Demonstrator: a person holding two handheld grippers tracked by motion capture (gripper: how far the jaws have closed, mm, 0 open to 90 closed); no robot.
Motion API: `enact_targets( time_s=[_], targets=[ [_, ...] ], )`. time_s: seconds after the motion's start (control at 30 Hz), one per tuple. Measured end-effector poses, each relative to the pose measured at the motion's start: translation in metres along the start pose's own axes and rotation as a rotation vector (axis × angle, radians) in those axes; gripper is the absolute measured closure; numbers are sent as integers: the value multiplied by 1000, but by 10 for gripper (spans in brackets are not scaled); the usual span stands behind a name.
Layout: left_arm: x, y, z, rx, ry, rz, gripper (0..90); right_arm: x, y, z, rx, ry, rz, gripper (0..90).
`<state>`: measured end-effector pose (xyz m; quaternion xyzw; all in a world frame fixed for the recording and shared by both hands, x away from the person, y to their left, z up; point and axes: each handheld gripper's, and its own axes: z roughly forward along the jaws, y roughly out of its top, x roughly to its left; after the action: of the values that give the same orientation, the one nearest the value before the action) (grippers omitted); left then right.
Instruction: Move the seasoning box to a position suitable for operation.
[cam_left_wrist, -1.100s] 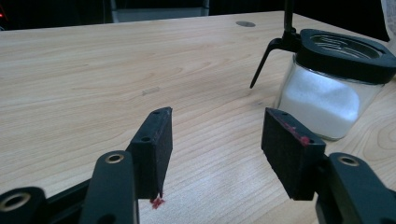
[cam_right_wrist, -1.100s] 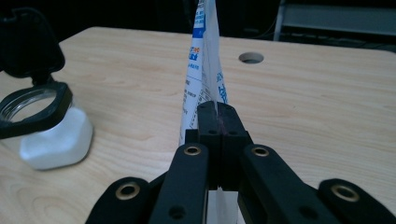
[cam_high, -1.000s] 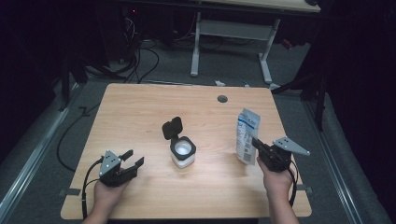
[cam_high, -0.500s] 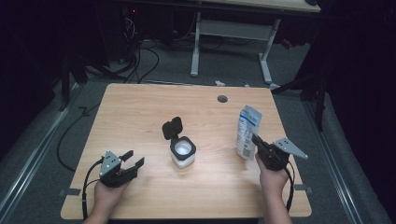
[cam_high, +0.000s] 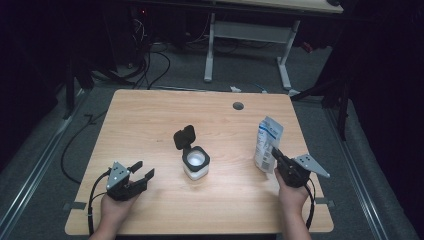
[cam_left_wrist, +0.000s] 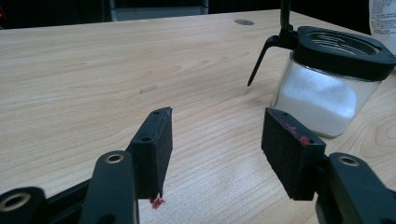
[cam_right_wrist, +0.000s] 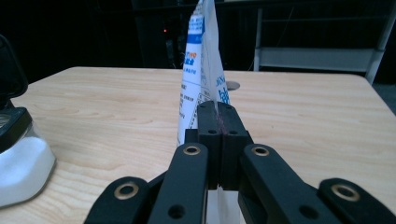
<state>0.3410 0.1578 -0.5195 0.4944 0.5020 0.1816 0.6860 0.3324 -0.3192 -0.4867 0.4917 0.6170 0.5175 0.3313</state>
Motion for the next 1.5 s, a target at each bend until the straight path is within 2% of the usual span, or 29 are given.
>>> enact_targets(
  time_s=[0.2,0.33,0.53,0.7,0.87,1.07,1.2,1.33,1.5],
  targets=[
    [0,0,1,4,1,1,438,0,-3,-7,33,3,-1,886],
    [0,0,1,3,-1,3,438,1,-3,-8,45,2,6,830],
    [0,-1,1,7,1,2,438,3,-4,-6,73,-3,12,709],
    [0,-1,1,13,1,-3,438,5,-7,-5,118,-22,-2,553],
    [0,0,2,20,3,-17,438,8,-15,-13,165,-37,-29,527],
    [-2,-2,4,39,4,-15,431,13,-26,-38,185,-62,-45,548],
    [-4,-5,6,61,10,12,423,21,-35,-52,212,-61,-69,564],
    [-6,-8,8,76,11,21,419,28,-37,-58,214,-30,-74,609],
    [-8,-11,9,101,5,29,417,39,-38,-50,232,19,-74,631]
  ],
)
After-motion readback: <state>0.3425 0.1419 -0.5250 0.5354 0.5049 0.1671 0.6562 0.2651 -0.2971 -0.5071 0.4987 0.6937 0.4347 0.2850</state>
